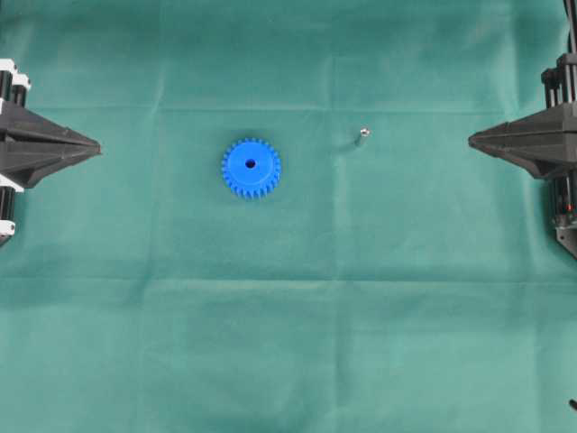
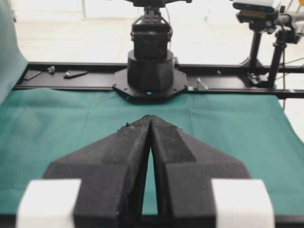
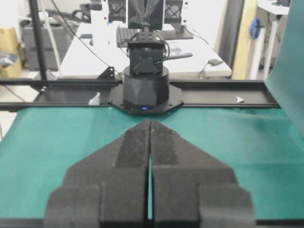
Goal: Insert the shaft placed at a random location into the center hole of the medium gear at another random location.
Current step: 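Move the open right gripper left toward the upright silver shaft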
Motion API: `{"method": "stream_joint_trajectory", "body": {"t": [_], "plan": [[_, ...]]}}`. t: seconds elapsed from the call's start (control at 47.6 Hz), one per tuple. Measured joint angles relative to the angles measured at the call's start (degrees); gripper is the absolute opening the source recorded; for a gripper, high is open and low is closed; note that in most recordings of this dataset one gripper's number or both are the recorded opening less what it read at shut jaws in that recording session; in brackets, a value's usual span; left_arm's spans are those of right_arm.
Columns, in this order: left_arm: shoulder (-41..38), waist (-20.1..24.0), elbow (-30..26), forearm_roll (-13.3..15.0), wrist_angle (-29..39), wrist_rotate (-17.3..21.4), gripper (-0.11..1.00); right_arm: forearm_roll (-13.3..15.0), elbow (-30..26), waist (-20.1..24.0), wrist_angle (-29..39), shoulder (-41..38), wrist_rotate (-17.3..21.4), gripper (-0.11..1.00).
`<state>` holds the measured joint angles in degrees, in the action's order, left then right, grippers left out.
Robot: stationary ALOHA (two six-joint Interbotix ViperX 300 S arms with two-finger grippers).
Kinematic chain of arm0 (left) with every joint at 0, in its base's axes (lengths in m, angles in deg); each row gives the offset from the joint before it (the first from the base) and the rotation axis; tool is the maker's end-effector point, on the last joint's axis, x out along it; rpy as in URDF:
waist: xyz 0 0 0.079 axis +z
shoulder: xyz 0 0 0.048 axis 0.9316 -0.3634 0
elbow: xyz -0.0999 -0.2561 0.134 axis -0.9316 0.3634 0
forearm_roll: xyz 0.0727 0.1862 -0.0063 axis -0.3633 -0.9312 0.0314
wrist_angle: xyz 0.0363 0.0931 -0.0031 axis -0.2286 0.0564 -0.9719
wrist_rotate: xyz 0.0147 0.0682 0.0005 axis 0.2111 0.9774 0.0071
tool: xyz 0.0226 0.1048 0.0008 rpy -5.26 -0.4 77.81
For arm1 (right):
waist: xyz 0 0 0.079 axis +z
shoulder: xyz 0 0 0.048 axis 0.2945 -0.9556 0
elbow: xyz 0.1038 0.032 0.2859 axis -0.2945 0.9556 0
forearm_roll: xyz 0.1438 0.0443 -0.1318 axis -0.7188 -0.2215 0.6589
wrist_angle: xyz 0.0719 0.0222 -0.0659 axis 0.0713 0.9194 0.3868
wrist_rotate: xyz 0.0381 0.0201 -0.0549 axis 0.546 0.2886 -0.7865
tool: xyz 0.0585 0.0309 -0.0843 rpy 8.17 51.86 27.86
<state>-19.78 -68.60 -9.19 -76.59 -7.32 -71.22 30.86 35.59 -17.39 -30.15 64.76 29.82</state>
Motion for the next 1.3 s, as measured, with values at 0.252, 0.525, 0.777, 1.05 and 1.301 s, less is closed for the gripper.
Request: {"method": "stream_joint_trajectory", "body": {"t": [0.252, 0.525, 0.777, 1.05, 1.301], "plan": [[0.0, -0.18, -0.44, -0.44, 0.62, -0.62, 0.0, 0.09, 0.0, -0.09, 1.32, -3.08, 0.0, 0.01], [0.0, -0.26, -0.44, -0.53, 1.49, -0.62, 0.0, 0.09, 0.35, -3.96, -1.67, -8.53, 0.0, 0.07], [0.0, -0.26, -0.44, -0.53, 1.85, -0.62, 0.0, 0.0, 0.44, -8.7, -7.21, -21.8, 0.0, 0.74], [-0.09, -0.26, -0.44, -0.53, 2.02, -0.53, 0.0, -0.18, 0.44, -12.57, -16.88, -38.32, -0.09, 0.81], [-0.09, -0.26, -0.44, -0.53, 2.02, -0.53, 0.0, -1.23, -0.44, -13.62, -23.73, -50.19, -0.09, 0.81]]}}
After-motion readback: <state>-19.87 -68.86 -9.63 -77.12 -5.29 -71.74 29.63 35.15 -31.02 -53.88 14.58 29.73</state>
